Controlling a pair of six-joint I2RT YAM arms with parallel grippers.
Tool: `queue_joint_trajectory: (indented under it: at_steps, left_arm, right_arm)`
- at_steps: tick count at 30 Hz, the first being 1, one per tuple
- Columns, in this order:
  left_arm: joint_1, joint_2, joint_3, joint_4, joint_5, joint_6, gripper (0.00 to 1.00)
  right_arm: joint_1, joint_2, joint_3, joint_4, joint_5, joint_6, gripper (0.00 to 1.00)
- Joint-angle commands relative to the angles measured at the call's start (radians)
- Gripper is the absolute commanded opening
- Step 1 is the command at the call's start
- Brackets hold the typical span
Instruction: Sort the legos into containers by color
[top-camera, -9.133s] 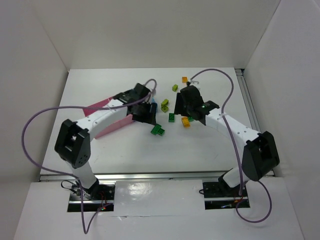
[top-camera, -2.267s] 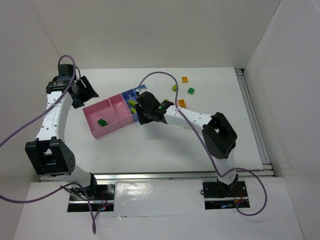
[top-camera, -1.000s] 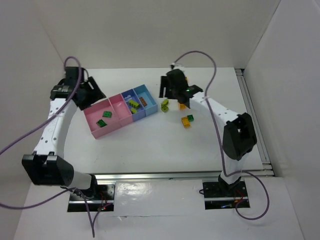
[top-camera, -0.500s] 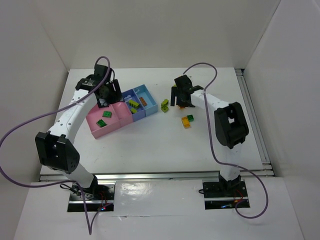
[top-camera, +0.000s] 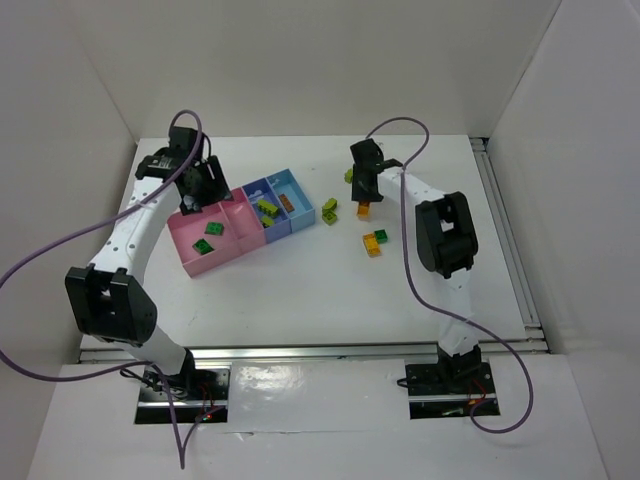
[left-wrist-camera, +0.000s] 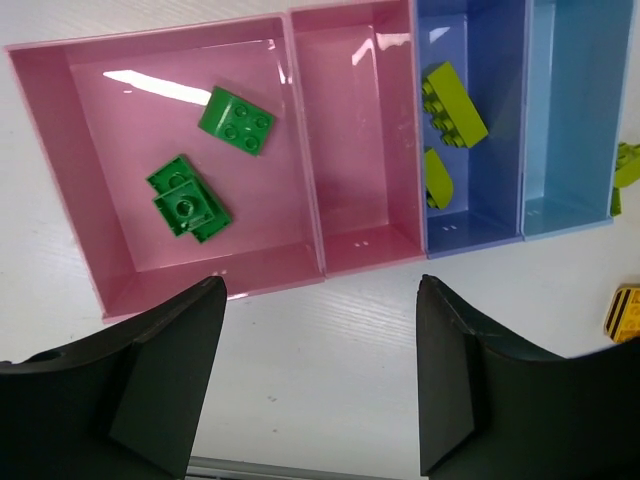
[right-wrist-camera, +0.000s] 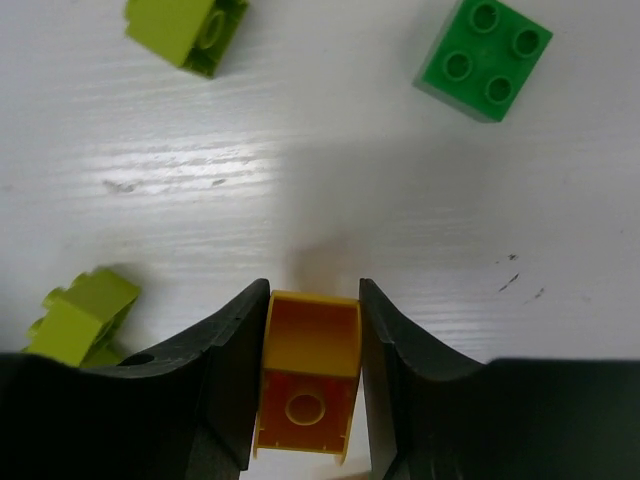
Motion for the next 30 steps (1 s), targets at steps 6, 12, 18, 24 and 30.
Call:
queue_joint_trajectory:
  at_steps: [6, 12, 18, 24, 30]
  left_arm:
    - [0.160, -0.068, -0.029, -0.030, -0.025, -0.046, 0.78]
    - [0.286, -0.117, -0.086, -0.030, -0.009, -0.108, 0.80]
    - [0.319, -0.140, -0.108, -0.030, 0.025, -0.099, 0.80]
    - [0.342, -0.160, -0.137, -0.021, 0.058, -0.090, 0.80]
    - [0.351, -0.169, -0.146, -0.021, 0.068, -0.090, 0.80]
  right_arm:
    - [0.195, -0.222, 0.072, 0.028, -0.110, -0.021, 0.27]
    - [0.360, -0.025, 0.355, -0.025, -0.141, -0.066, 0.29]
    - [0.439, 0.155, 0.675, -0.091, -0.187, -0.066, 0.30]
    - [0.460, 0.186, 0.663, 0.005, -0.224, -0.057, 0.33]
    - [0.499, 0.270, 0.715, 0.017, -0.218, -0.057, 0.33]
